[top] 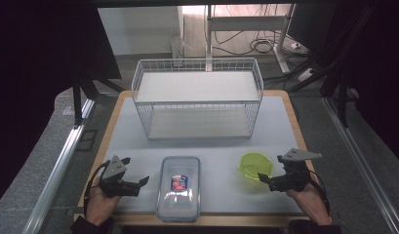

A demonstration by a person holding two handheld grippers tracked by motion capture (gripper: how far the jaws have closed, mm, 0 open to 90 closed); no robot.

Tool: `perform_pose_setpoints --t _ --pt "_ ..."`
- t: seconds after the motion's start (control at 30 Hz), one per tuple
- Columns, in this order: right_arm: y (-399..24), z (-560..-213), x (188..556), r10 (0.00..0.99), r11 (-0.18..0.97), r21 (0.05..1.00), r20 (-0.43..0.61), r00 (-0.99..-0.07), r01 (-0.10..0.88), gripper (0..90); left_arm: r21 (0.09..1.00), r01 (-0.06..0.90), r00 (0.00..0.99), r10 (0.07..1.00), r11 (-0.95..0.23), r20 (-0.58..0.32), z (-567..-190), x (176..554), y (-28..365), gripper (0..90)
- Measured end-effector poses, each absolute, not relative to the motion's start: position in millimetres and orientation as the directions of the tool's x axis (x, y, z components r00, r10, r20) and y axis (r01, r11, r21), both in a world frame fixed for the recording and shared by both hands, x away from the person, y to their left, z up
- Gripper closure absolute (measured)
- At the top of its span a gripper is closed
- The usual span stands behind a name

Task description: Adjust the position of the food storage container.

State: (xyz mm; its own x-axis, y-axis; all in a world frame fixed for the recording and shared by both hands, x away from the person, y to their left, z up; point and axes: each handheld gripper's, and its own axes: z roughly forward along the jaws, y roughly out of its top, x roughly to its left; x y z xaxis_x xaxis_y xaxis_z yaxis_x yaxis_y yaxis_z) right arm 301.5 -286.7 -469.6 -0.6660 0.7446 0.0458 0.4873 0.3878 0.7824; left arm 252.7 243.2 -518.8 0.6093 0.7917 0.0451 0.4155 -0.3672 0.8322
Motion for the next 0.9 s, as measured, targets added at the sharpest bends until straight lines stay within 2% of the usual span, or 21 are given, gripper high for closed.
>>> perform_pose_setpoints --t 0.4,0.53,0.7,0.73,0.77,0.8,0.83,0.87,0.9 --pt "-282.5 -473.4 301.7 0.760 0.376 0.763 0.071 -0.647 0.526 0.0 0.822 0.420 0.626 0.779 -0.384 0.044 -520.9 253.3 240.4 3.7" --pt "-282.3 -473.1 302.0 0.769 0.381 0.761 0.055 -0.637 0.526 3.1 0.817 0.422 0.628 0.777 -0.392 0.048 -521.6 253.5 239.3 3.8" --pt "-281.7 -466.8 302.9 0.785 0.367 0.753 0.063 -0.616 0.546 17.8 0.825 0.420 0.622 0.782 -0.378 0.042 -520.8 253.5 240.2 3.4" --pt "-281.7 -466.8 302.9 0.785 0.367 0.753 0.063 -0.616 0.546 17.8 0.826 0.420 0.622 0.782 -0.375 0.039 -520.8 253.5 240.6 3.4" --pt "-279.8 -462.9 302.8 0.788 0.364 0.757 0.059 -0.613 0.542 29.2 0.826 0.423 0.620 0.783 -0.374 0.037 -521.1 253.7 240.7 3.4" --pt "-279.8 -462.9 302.8 0.788 0.364 0.757 0.059 -0.613 0.542 29.2 0.826 0.423 0.620 0.783 -0.374 0.037 -521.1 253.7 240.7 3.4" --pt "-276.8 -458.8 302.8 0.778 0.376 0.757 0.055 -0.626 0.534 42.1 0.824 0.422 0.622 0.782 -0.378 0.040 -521.2 253.8 240.4 3.4" --pt "-274.6 -457.5 302.9 0.770 0.386 0.757 0.050 -0.636 0.527 47.6 0.823 0.422 0.623 0.781 -0.380 0.040 -521.3 253.9 240.2 3.4" --pt "-274.6 -457.5 302.9 0.770 0.386 0.757 0.050 -0.636 0.527 47.6 0.823 0.422 0.623 0.781 -0.380 0.040 -521.3 253.9 240.2 3.4"
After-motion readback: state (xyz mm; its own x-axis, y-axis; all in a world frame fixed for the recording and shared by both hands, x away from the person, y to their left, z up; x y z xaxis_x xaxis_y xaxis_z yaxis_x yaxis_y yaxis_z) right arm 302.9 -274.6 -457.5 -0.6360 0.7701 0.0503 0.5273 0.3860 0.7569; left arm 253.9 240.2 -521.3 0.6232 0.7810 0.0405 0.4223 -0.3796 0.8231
